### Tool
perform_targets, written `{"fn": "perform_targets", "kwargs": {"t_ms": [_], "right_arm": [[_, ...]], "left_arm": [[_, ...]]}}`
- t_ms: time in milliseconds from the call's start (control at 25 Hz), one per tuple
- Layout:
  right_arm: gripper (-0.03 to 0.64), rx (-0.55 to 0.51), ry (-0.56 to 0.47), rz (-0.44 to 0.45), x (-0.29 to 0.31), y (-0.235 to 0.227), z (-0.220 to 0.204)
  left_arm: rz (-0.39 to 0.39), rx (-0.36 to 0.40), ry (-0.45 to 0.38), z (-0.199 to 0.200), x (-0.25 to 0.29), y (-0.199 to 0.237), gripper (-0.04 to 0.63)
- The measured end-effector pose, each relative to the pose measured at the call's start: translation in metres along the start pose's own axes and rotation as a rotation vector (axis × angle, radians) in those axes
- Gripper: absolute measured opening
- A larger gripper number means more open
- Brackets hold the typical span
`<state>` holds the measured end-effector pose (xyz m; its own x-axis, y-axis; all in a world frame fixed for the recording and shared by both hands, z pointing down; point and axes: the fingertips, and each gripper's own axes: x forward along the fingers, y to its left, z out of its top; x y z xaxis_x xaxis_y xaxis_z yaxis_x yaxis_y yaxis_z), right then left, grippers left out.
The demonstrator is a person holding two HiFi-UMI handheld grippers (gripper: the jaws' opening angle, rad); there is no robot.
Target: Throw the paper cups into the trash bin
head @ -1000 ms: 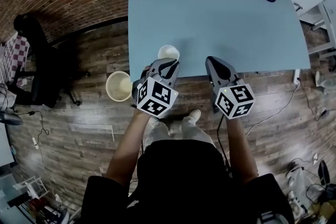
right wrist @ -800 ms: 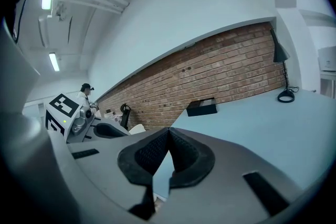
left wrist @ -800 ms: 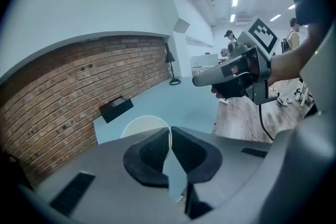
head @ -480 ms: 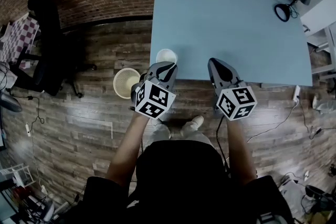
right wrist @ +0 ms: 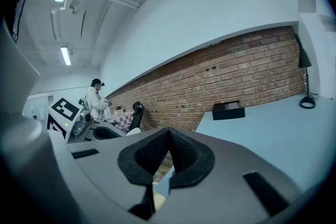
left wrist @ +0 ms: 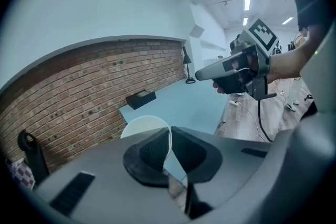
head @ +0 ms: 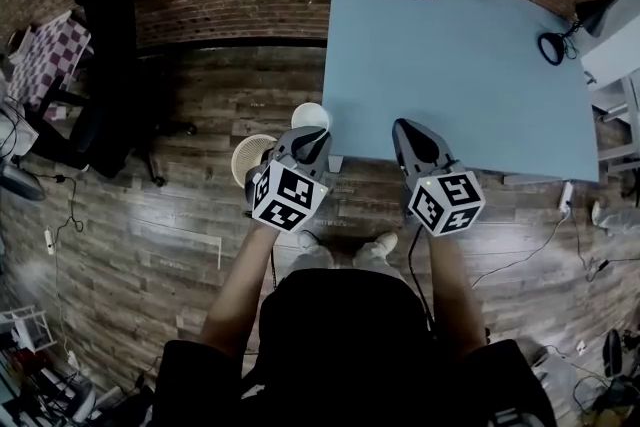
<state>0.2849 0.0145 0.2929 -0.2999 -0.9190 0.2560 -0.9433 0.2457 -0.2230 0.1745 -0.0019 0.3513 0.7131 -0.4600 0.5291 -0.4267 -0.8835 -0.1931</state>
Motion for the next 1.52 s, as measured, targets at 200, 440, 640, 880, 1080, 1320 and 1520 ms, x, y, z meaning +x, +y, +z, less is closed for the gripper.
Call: {"fn": "perform_targets", "kwargs": {"t_ms": [200,440,640,880,1080,1320,1520], "right_arm": [[0.005,-0.021,-0.002,0.021,0.021,0.035,0.003],[0.005,-0.051,0.004,0.058,0.046,0.081,0.003],[0.005,-0.070,0.010,0.098,0.067,0.117,0.000],[0.005,-0.081,0.031,0.153,0.088,0.162,-0.012],[0.005,-0.099,0.064,0.199,0.098,0.185,-0.021],[0.005,-0.102,0.077,0.227,0.113,0.191,-0.020],[0.005,-0.097,0.083,0.268,0.138,0.199,-0.019]], "left_arm": [[0.026,-0.011,-0.004,-0.020,-0.028,0.027,0.026],[0.068,-0.038,-0.007,-0.049,-0.063,0.057,0.026],[0.107,-0.065,-0.001,-0.075,-0.091,0.078,0.026],[0.159,-0.107,0.015,-0.108,-0.127,0.100,0.026],[0.198,-0.160,0.022,-0.129,-0.143,0.112,0.026],[0.212,-0.198,0.040,-0.142,-0.146,0.113,0.026],[0.236,-0.220,0.064,-0.154,-0.146,0.125,0.026]]}}
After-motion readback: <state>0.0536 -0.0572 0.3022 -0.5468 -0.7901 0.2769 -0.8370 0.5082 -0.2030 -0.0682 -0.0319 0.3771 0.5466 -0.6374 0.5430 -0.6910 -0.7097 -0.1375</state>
